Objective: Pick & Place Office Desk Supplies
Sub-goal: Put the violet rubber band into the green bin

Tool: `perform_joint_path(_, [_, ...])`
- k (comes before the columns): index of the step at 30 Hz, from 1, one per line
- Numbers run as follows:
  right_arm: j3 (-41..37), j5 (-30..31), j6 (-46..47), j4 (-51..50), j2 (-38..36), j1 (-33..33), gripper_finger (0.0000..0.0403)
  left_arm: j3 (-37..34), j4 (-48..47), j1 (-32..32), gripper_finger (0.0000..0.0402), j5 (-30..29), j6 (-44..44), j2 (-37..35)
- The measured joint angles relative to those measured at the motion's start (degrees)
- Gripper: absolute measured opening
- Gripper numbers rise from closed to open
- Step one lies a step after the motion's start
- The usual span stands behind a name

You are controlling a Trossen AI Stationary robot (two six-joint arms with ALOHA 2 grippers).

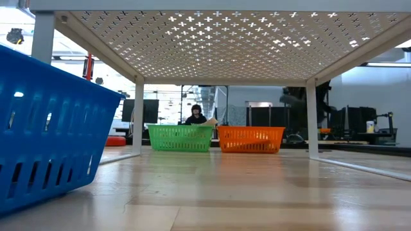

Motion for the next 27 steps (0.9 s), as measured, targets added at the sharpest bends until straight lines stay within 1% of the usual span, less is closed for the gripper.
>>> perform_joint_path(7, [0.0,1.2,1.1,-1.3,4.3,1.7,0.0172,0.0,0.0,0.0,0.0192,0.0,2.6,-1.0])
perform_joint_path(12, [-0.1,1.6,1.1,-2.4,6.4,1.7,0.0167,0.0,-1.0,0.3,0.0184,0.0,2.7,-1.0])
perform_joint_path(16, [-2.9,0.8,1.1,0.4,7.7,0.0,0.0171,0.0,-1.1,0.3,0.0180,0.0,2.7,-1.0])
perform_joint_path(19, [-5.8,-0.3,0.8,3.5,7.1,-1.9,0.0173,0.0,-1.1,0.3,0.0179,0.0,2.7,-1.0])
perform_joint_path(21, [-6.9,-0.5,1.5,4.6,5.7,-1.5,0.0167,0.0,-1.0,0.3,0.0180,0.0,2.7,-1.0])
perform_joint_path(24, [-7.1,-0.7,1.5,4.4,3.8,-1.6,0.0133,0.0,-1.0,0.3,0.0180,0.0,2.7,-1.0])
perform_joint_path(27, [-7.2,-1.6,1.1,4.3,3.3,-1.7,0.0073,0.0,-0.9,0.3,0.0176,0.2,2.7,-1.0])
